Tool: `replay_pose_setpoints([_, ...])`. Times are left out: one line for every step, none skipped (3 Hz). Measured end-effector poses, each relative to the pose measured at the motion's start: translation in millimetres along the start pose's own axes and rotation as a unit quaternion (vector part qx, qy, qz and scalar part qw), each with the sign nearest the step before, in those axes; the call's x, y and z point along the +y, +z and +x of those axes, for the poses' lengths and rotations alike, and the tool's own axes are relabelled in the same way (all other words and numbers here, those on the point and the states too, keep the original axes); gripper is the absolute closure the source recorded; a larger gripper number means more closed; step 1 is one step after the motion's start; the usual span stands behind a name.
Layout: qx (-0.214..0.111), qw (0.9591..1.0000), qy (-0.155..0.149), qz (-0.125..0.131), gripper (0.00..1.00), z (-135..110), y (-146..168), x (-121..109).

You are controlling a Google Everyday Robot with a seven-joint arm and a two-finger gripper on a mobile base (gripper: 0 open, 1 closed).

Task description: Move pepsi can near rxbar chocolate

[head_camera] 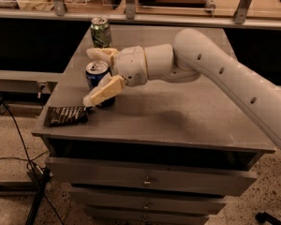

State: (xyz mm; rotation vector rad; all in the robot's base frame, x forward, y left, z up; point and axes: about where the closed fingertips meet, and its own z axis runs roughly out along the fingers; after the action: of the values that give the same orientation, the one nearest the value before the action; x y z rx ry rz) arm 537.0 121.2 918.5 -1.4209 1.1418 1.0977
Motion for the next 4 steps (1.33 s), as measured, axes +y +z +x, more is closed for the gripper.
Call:
replay_pose_setpoints([0.0, 1.0, 0.0, 0.0, 0.0, 0.0, 0.0, 0.0])
replay_pose_setpoints([0.042, 0.999, -0.017, 0.001, 0.0, -6.4, -7.2, -1.3])
replay_pose_setpoints([0.116, 0.9897, -0.062, 0.056, 0.0, -41.1, -48.3, -2.3])
replay_pose_setpoints([0.156, 0.9785, -0.089, 0.101, 0.0, -75.7, -84.1, 1.1])
